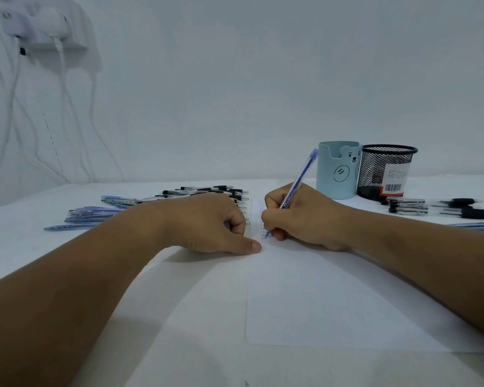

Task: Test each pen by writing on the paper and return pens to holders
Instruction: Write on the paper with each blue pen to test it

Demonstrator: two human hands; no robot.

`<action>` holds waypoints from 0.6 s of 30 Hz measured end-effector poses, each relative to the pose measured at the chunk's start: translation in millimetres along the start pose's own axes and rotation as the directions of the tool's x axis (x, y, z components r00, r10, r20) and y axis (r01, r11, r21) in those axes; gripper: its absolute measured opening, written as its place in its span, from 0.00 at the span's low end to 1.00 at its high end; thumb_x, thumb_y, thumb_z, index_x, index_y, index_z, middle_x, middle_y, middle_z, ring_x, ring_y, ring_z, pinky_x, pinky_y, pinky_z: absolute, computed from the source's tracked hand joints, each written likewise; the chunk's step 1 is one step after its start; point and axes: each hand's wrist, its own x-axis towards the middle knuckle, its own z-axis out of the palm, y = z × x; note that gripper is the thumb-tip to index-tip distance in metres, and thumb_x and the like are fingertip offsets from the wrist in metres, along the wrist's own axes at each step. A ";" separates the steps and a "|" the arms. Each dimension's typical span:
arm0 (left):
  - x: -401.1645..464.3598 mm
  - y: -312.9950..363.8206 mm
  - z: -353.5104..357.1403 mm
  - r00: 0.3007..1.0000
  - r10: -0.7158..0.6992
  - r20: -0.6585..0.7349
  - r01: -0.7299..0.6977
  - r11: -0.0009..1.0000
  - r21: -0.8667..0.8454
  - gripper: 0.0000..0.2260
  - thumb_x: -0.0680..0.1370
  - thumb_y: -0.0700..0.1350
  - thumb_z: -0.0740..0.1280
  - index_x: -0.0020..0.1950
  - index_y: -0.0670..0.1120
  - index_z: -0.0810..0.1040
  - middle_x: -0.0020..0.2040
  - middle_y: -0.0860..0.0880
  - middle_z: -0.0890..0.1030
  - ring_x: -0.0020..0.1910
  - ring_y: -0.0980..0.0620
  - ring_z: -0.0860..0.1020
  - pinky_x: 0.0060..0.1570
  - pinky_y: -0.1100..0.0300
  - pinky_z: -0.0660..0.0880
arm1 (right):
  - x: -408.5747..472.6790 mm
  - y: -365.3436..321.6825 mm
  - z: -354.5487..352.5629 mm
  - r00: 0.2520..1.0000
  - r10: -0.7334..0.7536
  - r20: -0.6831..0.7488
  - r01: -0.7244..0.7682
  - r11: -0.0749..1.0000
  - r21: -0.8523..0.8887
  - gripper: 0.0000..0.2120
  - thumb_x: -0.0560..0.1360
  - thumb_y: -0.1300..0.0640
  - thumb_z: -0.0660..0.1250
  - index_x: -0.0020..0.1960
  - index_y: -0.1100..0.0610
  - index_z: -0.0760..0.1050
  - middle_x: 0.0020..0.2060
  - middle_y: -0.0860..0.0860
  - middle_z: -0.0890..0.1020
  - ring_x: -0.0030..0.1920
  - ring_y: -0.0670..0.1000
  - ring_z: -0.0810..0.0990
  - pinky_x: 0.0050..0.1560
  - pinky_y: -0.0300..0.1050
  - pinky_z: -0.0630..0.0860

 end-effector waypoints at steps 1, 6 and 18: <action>-0.3 0.5 0.0 1.000 0.000 0.000 0.000 1.000 0.001 0.20 0.75 0.61 0.71 0.32 0.48 0.73 0.25 0.57 0.66 0.27 0.58 0.66 0.32 0.65 0.63 | 0.1 0.4 0.0 1.000 -0.003 -0.010 0.003 1.000 -0.005 0.16 0.71 0.63 0.67 0.28 0.55 0.68 0.25 0.51 0.78 0.28 0.46 0.72 0.36 0.40 0.70; -0.7 1.2 -0.5 1.000 0.000 -0.002 0.000 1.000 0.013 0.20 0.75 0.62 0.71 0.33 0.48 0.73 0.25 0.57 0.67 0.27 0.59 0.66 0.30 0.67 0.62 | -0.5 -0.6 0.3 1.000 -0.004 0.001 0.004 1.000 -0.020 0.15 0.71 0.63 0.67 0.28 0.55 0.68 0.25 0.51 0.77 0.27 0.45 0.72 0.35 0.38 0.70; -2.4 2.2 -0.7 1.000 0.013 -0.009 -0.013 1.000 -0.009 0.20 0.75 0.60 0.72 0.32 0.48 0.73 0.24 0.58 0.66 0.26 0.59 0.66 0.27 0.70 0.61 | 0.1 -0.3 -0.2 1.000 0.021 -0.003 -0.021 1.000 0.018 0.16 0.71 0.64 0.66 0.28 0.56 0.67 0.24 0.52 0.76 0.27 0.48 0.72 0.32 0.38 0.68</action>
